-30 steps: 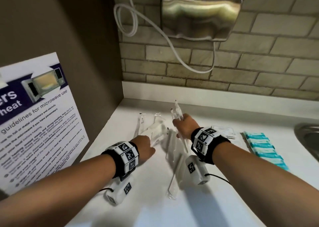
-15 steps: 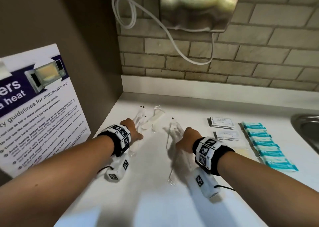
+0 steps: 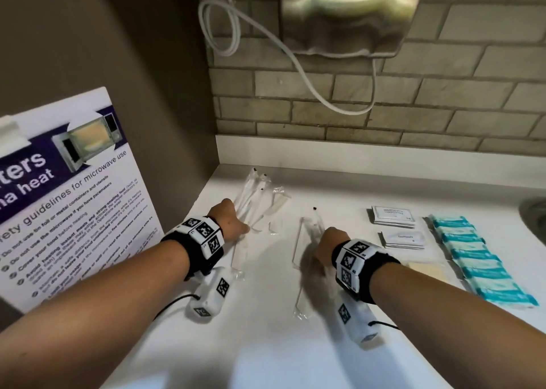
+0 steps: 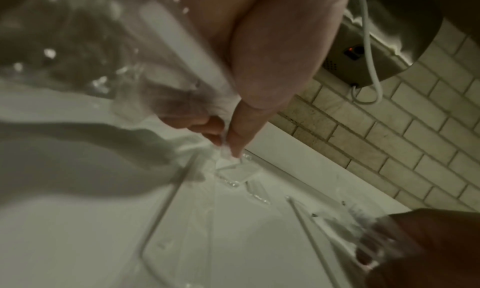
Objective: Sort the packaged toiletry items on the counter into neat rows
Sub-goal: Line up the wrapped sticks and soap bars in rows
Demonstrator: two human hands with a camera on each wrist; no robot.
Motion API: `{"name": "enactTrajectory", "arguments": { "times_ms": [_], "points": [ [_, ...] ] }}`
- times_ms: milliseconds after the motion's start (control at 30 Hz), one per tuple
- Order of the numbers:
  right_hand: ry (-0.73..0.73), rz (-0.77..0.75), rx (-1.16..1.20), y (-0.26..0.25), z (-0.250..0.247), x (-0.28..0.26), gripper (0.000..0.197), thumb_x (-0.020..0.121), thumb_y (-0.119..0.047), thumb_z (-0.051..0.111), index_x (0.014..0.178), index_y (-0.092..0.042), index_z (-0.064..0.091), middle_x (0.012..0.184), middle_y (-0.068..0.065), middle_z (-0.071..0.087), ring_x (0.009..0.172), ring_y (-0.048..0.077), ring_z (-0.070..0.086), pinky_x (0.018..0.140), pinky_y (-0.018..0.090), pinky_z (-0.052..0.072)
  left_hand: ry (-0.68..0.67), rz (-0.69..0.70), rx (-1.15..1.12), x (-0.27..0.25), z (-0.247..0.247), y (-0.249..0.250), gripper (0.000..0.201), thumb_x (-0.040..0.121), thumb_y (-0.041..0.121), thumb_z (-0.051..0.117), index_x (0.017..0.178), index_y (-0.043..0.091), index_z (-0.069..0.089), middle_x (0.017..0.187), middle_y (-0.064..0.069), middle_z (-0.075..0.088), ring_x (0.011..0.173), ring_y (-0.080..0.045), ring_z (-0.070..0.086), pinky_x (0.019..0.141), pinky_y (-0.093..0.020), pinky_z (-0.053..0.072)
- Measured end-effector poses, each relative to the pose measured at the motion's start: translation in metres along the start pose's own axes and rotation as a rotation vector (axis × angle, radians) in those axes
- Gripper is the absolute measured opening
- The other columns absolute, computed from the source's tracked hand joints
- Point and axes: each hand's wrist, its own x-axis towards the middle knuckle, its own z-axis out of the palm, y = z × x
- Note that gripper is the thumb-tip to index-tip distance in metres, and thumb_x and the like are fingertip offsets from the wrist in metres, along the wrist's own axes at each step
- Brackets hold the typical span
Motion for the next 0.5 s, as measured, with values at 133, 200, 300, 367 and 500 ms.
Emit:
{"name": "enactTrajectory", "arguments": {
  "times_ms": [133, 200, 300, 367, 500],
  "points": [
    [-0.05, -0.074, 0.112, -0.005, -0.009, 0.031, 0.035, 0.087, -0.017, 0.062, 0.12, -0.004, 0.061, 0.123, 0.014, 0.063, 0.113, 0.031, 0.062, 0.094, 0.039, 0.052, 0.039, 0.073, -0.015, -0.001, -0.014, -0.005, 0.05, 0.081, 0.032, 0.073, 0.114, 0.005, 0.046, 0.106, -0.01, 0.058, 0.092, -0.026, 0.055, 0.073, -0.03, 0.04],
    [-0.016, -0.069, -0.018, -0.005, -0.011, 0.045, 0.033, 0.09, -0.021, 0.06, 0.122, -0.01, 0.06, 0.125, 0.006, 0.063, 0.112, 0.03, 0.062, 0.095, 0.043, 0.053, 0.048, 0.087, -0.033, -0.002, -0.019, -0.009, 0.051, 0.082, 0.033, 0.073, 0.115, 0.005, 0.046, 0.102, -0.008, 0.056, 0.087, -0.024, 0.052, 0.072, -0.029, 0.039],
    [-0.041, -0.101, -0.038, -0.017, -0.018, 0.06, 0.028, 0.093, -0.021, 0.056, 0.113, -0.004, 0.065, 0.11, 0.01, 0.068, 0.102, 0.029, 0.067, 0.089, 0.037, 0.056, 0.036, 0.104, -0.033, -0.001, -0.02, -0.011, 0.053, 0.082, 0.034, 0.073, 0.117, 0.005, 0.045, 0.1, -0.006, 0.054, 0.086, -0.022, 0.05, 0.071, -0.027, 0.037],
    [-0.086, -0.173, 0.043, -0.029, -0.018, 0.07, 0.026, 0.089, -0.014, 0.06, 0.109, 0.0, 0.066, 0.104, 0.015, 0.069, 0.095, 0.029, 0.069, 0.084, 0.035, 0.058, 0.022, 0.114, -0.058, 0.002, -0.018, -0.01, 0.056, 0.081, 0.035, 0.072, 0.119, 0.006, 0.044, 0.102, -0.005, 0.054, 0.087, -0.02, 0.05, 0.071, -0.027, 0.037],
    [-0.037, -0.22, 0.117, -0.063, -0.009, 0.073, 0.021, 0.088, -0.014, 0.058, 0.106, -0.005, 0.063, 0.105, 0.013, 0.067, 0.09, 0.028, 0.066, 0.078, 0.029, 0.055, 0.049, 0.123, -0.107, 0.01, -0.018, -0.014, 0.053, 0.081, 0.036, 0.073, 0.116, 0.008, 0.045, 0.103, -0.004, 0.056, 0.085, -0.018, 0.051, 0.066, -0.024, 0.037]
  ]
}}
